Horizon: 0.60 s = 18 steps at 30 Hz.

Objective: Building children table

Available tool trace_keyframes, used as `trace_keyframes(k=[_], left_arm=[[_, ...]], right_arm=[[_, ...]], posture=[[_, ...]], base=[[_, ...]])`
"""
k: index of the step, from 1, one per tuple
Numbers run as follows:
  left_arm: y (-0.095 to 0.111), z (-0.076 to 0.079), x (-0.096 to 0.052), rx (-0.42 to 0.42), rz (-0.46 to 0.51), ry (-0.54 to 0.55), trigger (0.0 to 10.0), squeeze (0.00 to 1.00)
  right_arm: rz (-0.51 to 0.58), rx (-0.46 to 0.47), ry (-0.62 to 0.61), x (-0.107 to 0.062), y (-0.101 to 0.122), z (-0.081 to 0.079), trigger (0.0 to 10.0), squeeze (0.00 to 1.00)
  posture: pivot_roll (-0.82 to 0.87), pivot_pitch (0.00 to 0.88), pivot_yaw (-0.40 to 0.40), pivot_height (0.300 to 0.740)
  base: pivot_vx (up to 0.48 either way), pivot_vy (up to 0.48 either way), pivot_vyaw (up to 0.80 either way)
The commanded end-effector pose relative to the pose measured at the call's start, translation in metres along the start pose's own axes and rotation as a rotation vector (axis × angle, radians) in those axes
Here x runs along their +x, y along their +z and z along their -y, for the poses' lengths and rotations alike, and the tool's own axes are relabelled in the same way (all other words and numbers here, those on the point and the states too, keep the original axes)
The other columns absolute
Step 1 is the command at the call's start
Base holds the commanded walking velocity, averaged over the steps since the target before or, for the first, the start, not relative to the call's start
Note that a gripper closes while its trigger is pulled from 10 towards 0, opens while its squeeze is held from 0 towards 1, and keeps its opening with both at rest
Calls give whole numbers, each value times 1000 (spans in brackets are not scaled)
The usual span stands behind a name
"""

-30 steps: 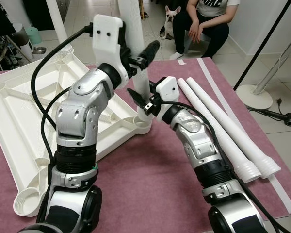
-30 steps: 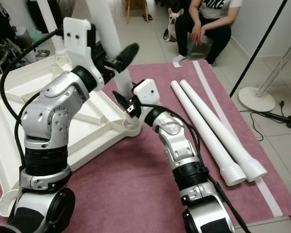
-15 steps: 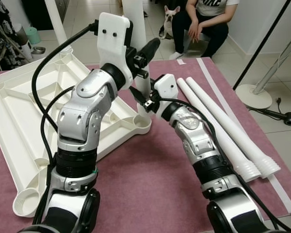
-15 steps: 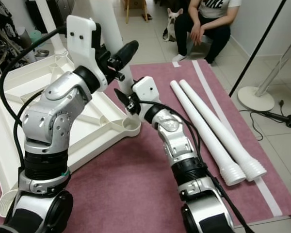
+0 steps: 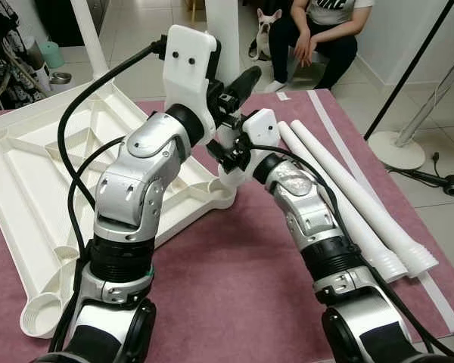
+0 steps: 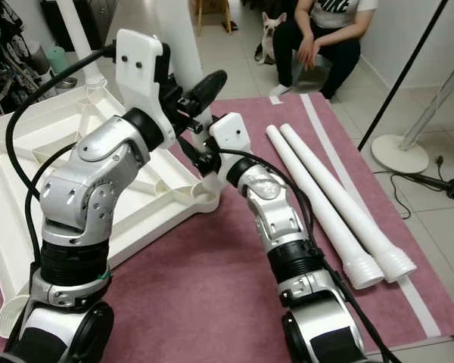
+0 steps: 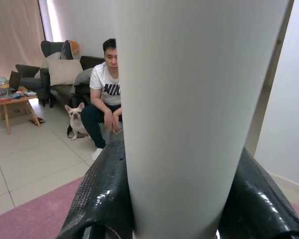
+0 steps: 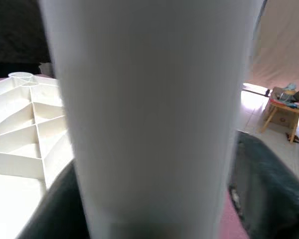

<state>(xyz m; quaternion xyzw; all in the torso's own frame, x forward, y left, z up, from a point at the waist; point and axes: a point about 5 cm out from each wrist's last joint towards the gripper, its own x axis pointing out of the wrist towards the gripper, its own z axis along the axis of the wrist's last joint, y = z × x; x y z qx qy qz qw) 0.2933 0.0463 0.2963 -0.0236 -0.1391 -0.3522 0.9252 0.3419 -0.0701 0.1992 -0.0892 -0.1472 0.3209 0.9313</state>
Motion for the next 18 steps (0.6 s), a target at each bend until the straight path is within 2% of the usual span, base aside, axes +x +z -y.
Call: trace_keyframes(k=[1,6,13,14,15,16,18], left_arm=[[1,16,3,8,9,-106,0,0],[-1,21,2,73,11,-134,0,0],[0,22,2,85,22,-141,0,0],[1,23,3,106,23,-139,10000,0],[0,23,3,106,20,-146,10000,0],[-2,25,3,84,9,-173,10000,1000],[-4,25,1,52,-2,-186,10000,1000]], right_arm=[[32,1,30,8,10,-3,0,0],[26,-14,97,8,13,-10,0,0],[19,-9,123,8,14,-12,0,0],[24,6,116,8,15,-12,0,0],[28,19,108,8,16,-12,0,0],[34,31,99,9,17,-11,0,0],[45,51,74,9,19,-8,0,0]], posture=[[87,0,38,740],[87,0,35,740],[83,0,35,740],[83,0,36,740],[83,0,38,740],[83,0,38,740],[82,0,39,740]], base=[[0,0,0],[0,0,0],[0,0,0],[0,0,0],[0,0,0],[0,0,0],[0,0,0]])
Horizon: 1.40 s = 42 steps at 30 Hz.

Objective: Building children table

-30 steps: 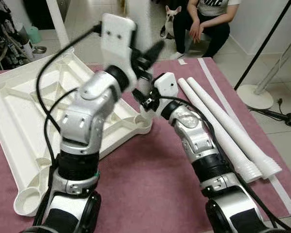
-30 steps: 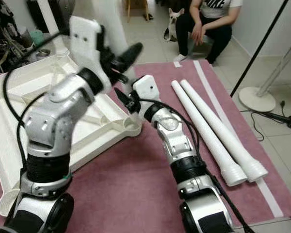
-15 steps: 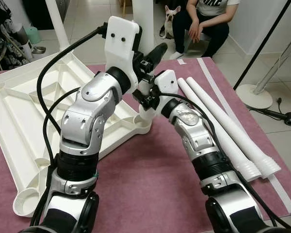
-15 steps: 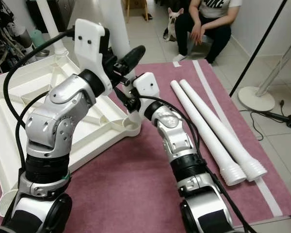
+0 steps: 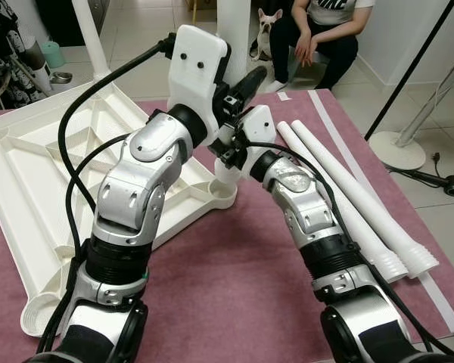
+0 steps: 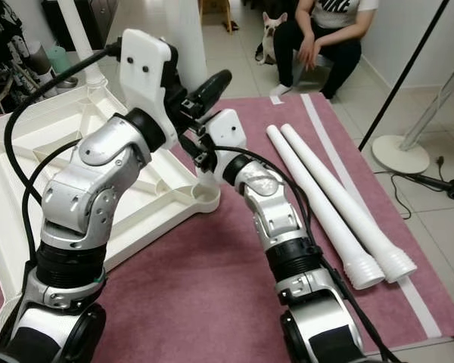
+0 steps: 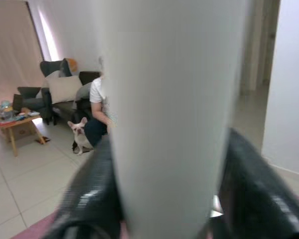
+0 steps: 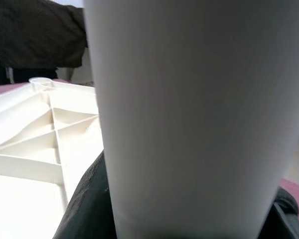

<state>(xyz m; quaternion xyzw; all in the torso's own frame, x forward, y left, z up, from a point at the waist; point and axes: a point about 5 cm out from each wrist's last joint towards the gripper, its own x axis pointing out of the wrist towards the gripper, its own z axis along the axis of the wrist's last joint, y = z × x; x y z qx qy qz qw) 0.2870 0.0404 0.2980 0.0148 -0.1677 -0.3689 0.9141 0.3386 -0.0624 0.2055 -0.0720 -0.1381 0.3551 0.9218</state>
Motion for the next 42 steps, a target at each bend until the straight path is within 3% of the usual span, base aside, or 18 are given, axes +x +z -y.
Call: trace_keyframes(k=[1,5,7,8,9,10,14,17,20,26,27,28,29,30,32,33,35,42], left_arm=[[-5,17,2,-36,-23,-135,10000,1000],[-5,0,-9,-191,-15,-90,10000,1000],[-5,-3,-13,-208,-22,-95,10000,1000],[-5,-7,-17,-203,-23,-93,10000,600],[-5,-7,-17,-203,-23,-93,10000,600],[-7,-13,-22,-226,-32,-68,10000,0],[-10,-25,-29,-249,-45,-16,10000,0],[-13,-55,-46,-293,-39,143,10000,0],[-11,-76,-59,-256,-32,244,10000,0],[-10,-88,-73,-216,-54,274,10000,0],[-13,-87,-77,-152,-105,258,10000,0],[-19,-84,-81,-51,-172,217,10000,0],[-32,-74,-89,97,-286,118,10000,0],[-43,-66,-95,185,-368,34,10000,0],[-43,-66,-95,185,-368,34,10000,0],[-56,-56,-103,226,-454,-61,10000,0],[-82,-41,-114,193,-578,-145,10000,0],[-110,-26,-114,189,-669,-166,10000,0]], right_arm=[[42,4,9,5,11,-2,0,0],[59,43,-98,4,15,13,0,0],[60,49,-114,3,16,17,0,0],[60,50,-121,1,16,19,0,0],[60,50,-121,1,16,19,0,0],[59,48,-131,-1,16,22,0,0],[58,48,-144,-6,16,27,0,0],[35,38,-170,-19,12,39,0,0],[-14,24,-172,-36,2,48,0,0],[-58,28,-169,-46,-5,55,0,0],[-62,29,-171,-46,-5,57,10000,0],[-62,30,-173,-46,-5,59,10000,0],[-51,31,-171,-43,-2,60,10000,0],[-43,32,-170,-40,0,60,10000,0],[-43,32,-170,-40,0,60,10000,0],[-22,37,-162,-36,5,59,10000,0],[23,63,-126,-23,14,53,10000,0],[46,105,-65,-9,16,38,10000,0]], posture=[[82,0,39,740],[82,0,45,740],[82,0,45,740],[82,0,46,740],[82,0,46,740],[83,0,47,740],[85,0,45,740],[84,0,42,740],[88,0,39,740],[88,0,39,740],[85,0,44,740],[86,0,44,740],[86,0,44,740],[86,0,44,740],[86,0,44,740],[88,0,40,740],[98,0,29,740],[104,0,19,740]], base=[[0,0,0],[0,0,0],[0,0,0],[0,0,0],[0,0,0],[0,0,0],[0,0,0],[0,0,0],[0,0,0],[0,0,0],[0,0,0],[0,0,0],[0,0,0],[0,0,0],[0,0,0],[0,0,0],[0,0,0],[0,0,0]])
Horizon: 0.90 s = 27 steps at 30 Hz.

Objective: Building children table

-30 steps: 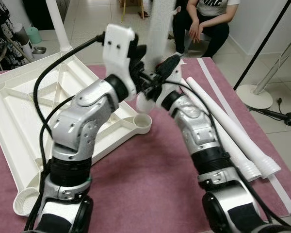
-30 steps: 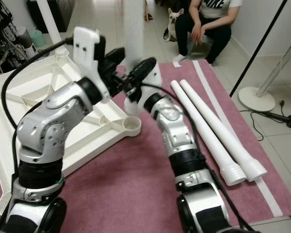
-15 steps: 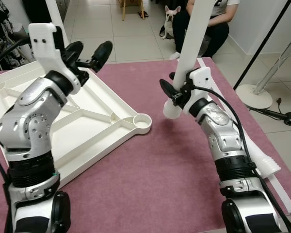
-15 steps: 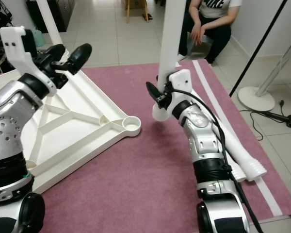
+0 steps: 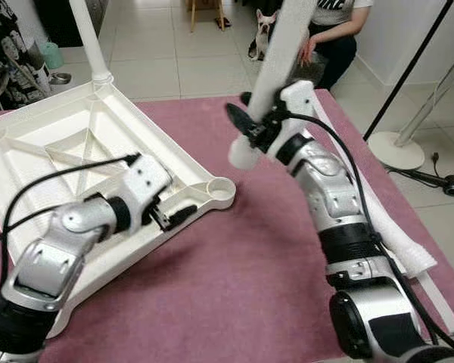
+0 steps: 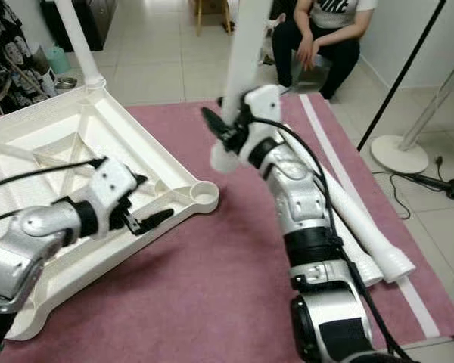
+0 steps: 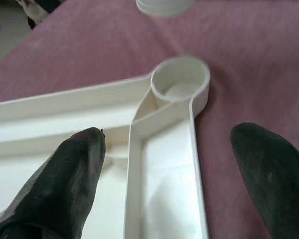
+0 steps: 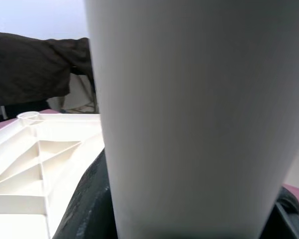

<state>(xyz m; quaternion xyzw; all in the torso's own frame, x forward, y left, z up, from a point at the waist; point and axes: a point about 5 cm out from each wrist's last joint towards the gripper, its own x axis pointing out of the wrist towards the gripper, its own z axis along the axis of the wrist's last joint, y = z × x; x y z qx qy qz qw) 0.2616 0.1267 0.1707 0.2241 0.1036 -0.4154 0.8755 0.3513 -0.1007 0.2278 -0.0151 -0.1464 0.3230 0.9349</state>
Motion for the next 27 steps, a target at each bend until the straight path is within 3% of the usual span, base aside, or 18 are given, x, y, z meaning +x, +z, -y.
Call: trace_keyframes(k=[1,8,10,13,14,16,17,19,20,21,22,27], left_arm=[[-7,6,7,6,-34,21,10000,0],[-17,14,23,77,-82,46,10000,0],[-20,14,31,92,-95,66,8196,0],[-22,13,37,95,-106,80,8157,0],[-23,11,42,93,-112,95,6314,0],[-23,10,45,94,-116,105,6314,0],[-23,10,49,92,-121,111,4706,0],[-23,9,51,92,-123,113,4706,0],[-24,9,53,91,-132,115,2706,0],[-26,8,55,88,-143,116,2039,0],[-28,8,56,94,-156,117,196,0],[-36,9,56,134,-186,95,0,0]], right_arm=[[-5,23,31,4,-3,-7,10000,0],[-28,85,63,8,-15,-23,10000,0],[-46,108,59,7,-23,-26,10000,0],[-58,120,57,7,-27,-28,10000,0],[-68,124,52,6,-31,-28,10000,0],[-75,126,49,6,-33,-28,10000,0],[-83,130,44,6,-36,-27,10000,0],[-87,133,41,6,-37,-27,10000,0],[-93,132,38,5,-39,-26,10000,0],[-98,129,36,5,-40,-26,10000,0],[-103,123,35,5,-41,-26,10000,0],[-114,108,39,2,-43,-25,10000,0]], posture=[[104,0,19,740],[107,0,17,740],[106,0,19,740],[106,0,22,740],[106,0,24,740],[106,0,24,740],[105,0,26,740],[105,0,26,740],[103,0,31,740],[102,0,32,740],[102,0,32,740],[100,0,32,740]], base=[[0,0,0],[0,0,0],[0,0,0],[0,0,0],[0,0,0],[0,0,0],[0,0,0],[0,0,0],[0,0,0],[0,0,0],[0,0,0],[0,0,0]])
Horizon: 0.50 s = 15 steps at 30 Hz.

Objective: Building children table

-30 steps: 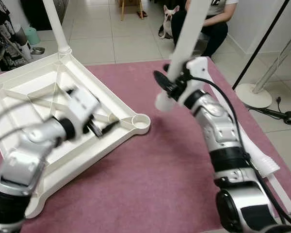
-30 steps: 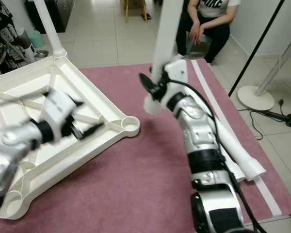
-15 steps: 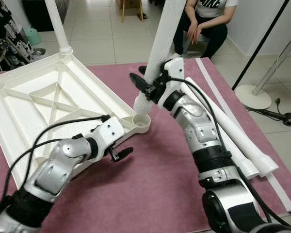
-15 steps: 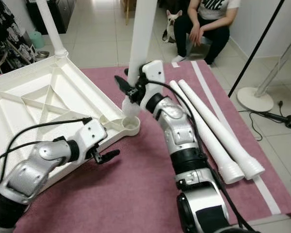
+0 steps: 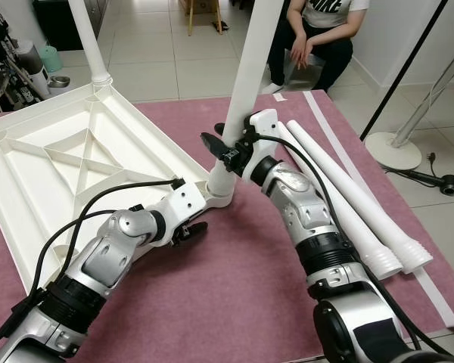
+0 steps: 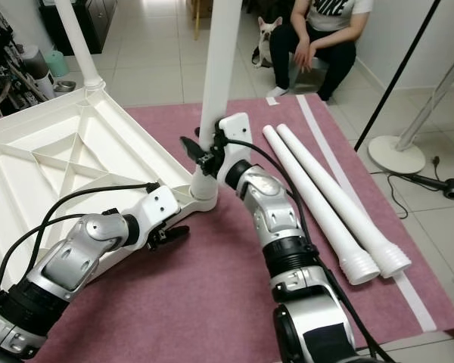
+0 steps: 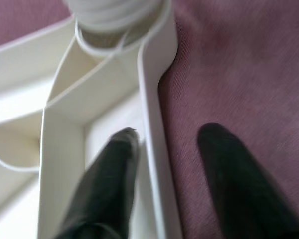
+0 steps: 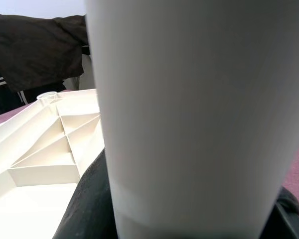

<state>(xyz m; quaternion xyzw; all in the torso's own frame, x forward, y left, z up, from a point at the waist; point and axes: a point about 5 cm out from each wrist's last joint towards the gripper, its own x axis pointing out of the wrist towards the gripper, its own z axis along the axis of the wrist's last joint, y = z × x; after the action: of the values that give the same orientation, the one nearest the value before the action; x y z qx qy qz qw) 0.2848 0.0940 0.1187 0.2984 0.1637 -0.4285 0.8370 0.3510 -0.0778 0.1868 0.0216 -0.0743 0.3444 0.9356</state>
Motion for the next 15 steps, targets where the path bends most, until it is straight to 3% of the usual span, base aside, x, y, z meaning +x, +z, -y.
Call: trace_keyframes(k=[1,15], left_arm=[[-6,-6,1,19,-26,163,0,0],[-3,-2,1,31,10,107,0,0]], right_arm=[[-4,-14,6,-1,-3,-1,10000,0],[14,18,92,5,-10,-9,10000,0]], posture=[[100,0,32,740],[115,0,32,740]], base=[[0,0,0],[0,0,0]])
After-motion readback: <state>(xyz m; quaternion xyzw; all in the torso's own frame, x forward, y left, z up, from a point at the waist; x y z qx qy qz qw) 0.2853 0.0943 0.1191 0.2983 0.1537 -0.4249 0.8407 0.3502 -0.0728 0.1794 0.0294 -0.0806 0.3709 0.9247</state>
